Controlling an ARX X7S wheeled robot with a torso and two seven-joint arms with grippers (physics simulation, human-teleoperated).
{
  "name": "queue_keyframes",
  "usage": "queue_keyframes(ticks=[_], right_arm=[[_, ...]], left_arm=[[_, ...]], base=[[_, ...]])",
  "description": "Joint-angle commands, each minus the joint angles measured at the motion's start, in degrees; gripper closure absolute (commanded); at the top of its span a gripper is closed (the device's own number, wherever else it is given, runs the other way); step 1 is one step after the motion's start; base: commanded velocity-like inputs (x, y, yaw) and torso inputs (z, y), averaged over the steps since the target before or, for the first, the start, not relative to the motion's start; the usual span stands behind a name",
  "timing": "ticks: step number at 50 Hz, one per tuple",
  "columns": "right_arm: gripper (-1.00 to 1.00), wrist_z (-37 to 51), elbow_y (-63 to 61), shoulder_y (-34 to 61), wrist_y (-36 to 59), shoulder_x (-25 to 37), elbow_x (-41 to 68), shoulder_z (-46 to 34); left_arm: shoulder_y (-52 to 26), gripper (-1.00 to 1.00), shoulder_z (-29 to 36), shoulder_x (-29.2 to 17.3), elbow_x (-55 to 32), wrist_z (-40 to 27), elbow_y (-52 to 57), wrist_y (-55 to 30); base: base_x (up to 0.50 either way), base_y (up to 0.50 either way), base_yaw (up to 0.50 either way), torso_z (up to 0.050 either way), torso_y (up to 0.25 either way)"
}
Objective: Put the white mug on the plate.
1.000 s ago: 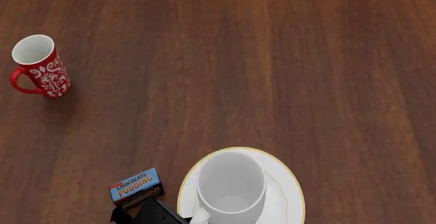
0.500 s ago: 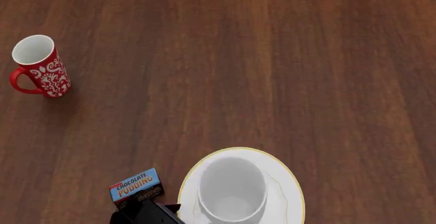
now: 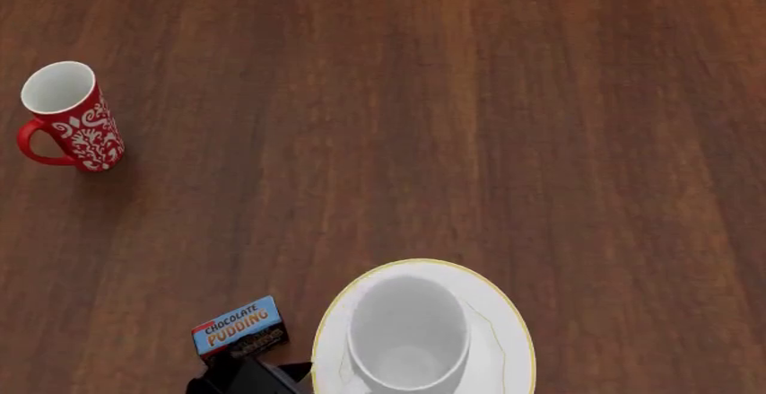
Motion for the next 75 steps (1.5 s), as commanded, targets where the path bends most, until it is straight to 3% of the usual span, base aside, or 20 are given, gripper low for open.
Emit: queue_keyframes(ticks=[1,43,61,75], right_arm=[[-1.00,-0.2,0.3,-0.1,-0.5,0.0,0.1,-0.2],[-1.00,-0.4,-0.7,-1.9,-1.9,-0.1,0.5,-0.8],[-1.00,-0.9,-0.3,-2.3,-2.8,-0.1,0.5,-1.0],[-1.00,-1.0,0.2,-1.9,-2.7,0.1,0.3,-1.7]], left_arm=[[1.0,-1.00,-0.4,-0.9,-1.2,-1.4,3.9,-1.5],[4.3,-1.00,-1.1,-4.3,-4.5,-8.0,19.6,-7.1],[5.4,-1.00,-4.3,-6.7,-8.7,-13.9,32.8,-12.3],[7.3,-1.00,-5.8,-8.3,-9.3,-15.8,35.3,-11.9]], base=[[0.00,0.00,0.00,0.000,0.000],[0.00,0.00,0.00,0.000,0.000],[0.00,0.00,0.00,0.000,0.000],[0.00,0.00,0.00,0.000,0.000]])
